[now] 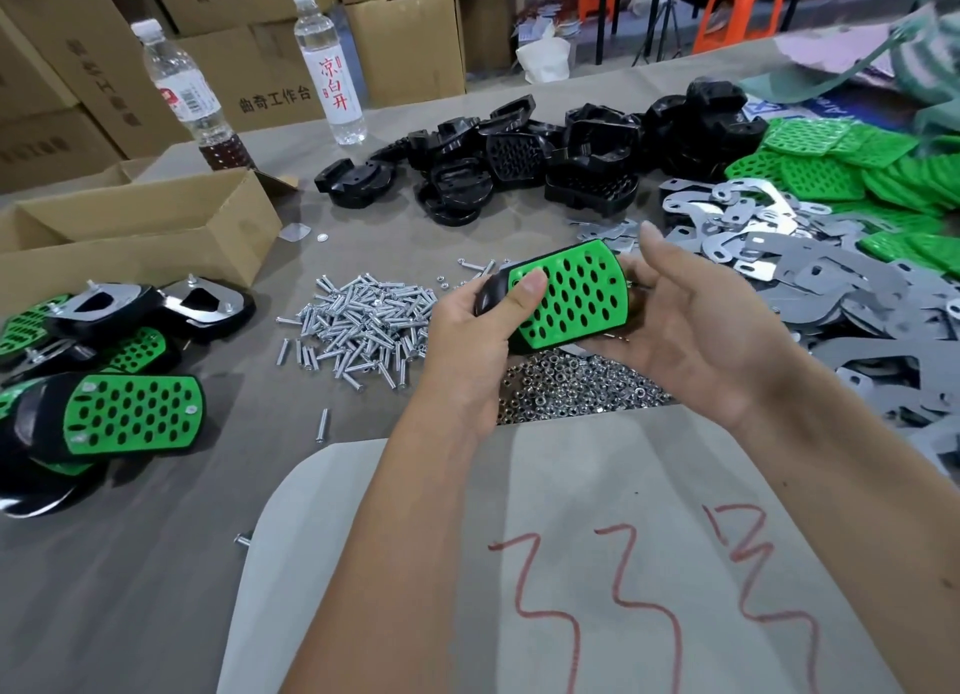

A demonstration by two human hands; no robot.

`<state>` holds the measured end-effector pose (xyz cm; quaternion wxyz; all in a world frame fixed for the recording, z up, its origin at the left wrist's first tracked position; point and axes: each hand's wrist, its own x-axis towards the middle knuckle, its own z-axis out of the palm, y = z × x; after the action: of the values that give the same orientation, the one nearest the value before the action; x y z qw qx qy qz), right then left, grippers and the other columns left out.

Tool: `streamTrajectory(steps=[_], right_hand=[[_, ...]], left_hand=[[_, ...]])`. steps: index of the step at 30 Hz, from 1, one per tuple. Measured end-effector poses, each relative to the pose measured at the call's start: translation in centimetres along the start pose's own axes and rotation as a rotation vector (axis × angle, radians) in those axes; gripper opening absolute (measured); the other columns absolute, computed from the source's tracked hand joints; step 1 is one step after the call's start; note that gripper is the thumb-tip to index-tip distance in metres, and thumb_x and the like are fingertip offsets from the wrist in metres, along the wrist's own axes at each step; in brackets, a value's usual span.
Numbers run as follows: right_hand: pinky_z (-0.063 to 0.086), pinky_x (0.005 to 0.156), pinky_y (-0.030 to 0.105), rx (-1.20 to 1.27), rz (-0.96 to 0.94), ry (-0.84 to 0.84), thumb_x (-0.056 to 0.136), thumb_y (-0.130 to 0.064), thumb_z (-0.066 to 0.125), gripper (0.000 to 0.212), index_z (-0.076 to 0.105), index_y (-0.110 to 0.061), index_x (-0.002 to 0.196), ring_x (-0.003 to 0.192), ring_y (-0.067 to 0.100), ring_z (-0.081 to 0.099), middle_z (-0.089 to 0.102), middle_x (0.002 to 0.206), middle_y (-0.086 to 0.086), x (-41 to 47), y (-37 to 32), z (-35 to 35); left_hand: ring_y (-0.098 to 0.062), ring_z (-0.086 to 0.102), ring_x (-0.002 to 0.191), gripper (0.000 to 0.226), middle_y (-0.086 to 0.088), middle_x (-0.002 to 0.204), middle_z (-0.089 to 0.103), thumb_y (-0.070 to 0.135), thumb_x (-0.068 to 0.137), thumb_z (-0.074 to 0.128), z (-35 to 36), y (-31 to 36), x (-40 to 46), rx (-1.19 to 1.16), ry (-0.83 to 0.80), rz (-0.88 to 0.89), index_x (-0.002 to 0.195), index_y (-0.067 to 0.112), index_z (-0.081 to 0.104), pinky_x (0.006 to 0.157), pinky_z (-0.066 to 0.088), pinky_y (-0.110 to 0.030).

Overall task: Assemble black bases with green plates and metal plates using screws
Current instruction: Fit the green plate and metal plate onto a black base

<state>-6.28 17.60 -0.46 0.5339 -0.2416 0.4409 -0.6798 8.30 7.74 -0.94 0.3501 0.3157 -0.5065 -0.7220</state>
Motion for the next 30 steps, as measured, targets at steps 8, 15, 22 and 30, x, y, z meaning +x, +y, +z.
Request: streamTrajectory(steps=[8, 15, 22, 30], right_hand=[[0.06, 0.09, 0.039, -0.044, -0.044, -0.067, 0.105, -0.033, 0.052, 0.038, 0.078, -0.005, 0.11, 0.117, 0.03, 0.071, 0.072, 0.124, 0.019, 0.3, 0.3, -0.7], [0.063, 0.089, 0.04, -0.049, -0.119, -0.01, 0.111, -0.018, 0.041, 0.043, 0.081, -0.006, 0.102, 0.109, 0.03, 0.073, 0.075, 0.117, 0.021, 0.6, 0.8, -0.3], [0.061, 0.091, 0.039, -0.073, -0.143, -0.018, 0.099, -0.038, 0.055, 0.048, 0.066, 0.004, 0.122, 0.112, 0.032, 0.071, 0.073, 0.121, 0.021, -0.1, 0.2, 0.3], [0.057, 0.097, 0.049, -0.215, -0.251, -0.018, 0.081, -0.015, 0.071, 0.049, 0.063, 0.007, 0.125, 0.104, 0.035, 0.071, 0.07, 0.118, 0.03, -0.8, 0.1, 0.2]], left_hand=[[-0.015, 0.077, 0.081, 0.012, -0.005, 0.092, 0.08, 0.017, 0.092, 0.073, -0.2, 0.2, -0.2, -0.036, -0.06, -0.027, 0.101, 0.009, 0.073, 0.065, 0.06, -0.026], [-0.019, 0.077, 0.087, 0.029, -0.008, 0.097, 0.079, 0.029, 0.075, 0.076, 0.2, 0.1, -0.5, -0.176, -0.158, -0.023, 0.097, 0.01, 0.076, 0.07, 0.061, -0.029], [-0.02, 0.076, 0.076, 0.004, -0.009, 0.085, 0.079, 0.009, 0.093, 0.072, 0.6, 0.1, -0.6, -0.095, -0.053, 0.115, 0.092, 0.006, 0.074, 0.061, 0.059, -0.028], [-0.025, 0.076, 0.08, 0.023, -0.013, 0.089, 0.078, 0.015, 0.089, 0.071, 0.4, 0.2, -0.9, -0.127, -0.153, 0.098, 0.105, -0.002, 0.072, 0.066, 0.061, -0.033]])
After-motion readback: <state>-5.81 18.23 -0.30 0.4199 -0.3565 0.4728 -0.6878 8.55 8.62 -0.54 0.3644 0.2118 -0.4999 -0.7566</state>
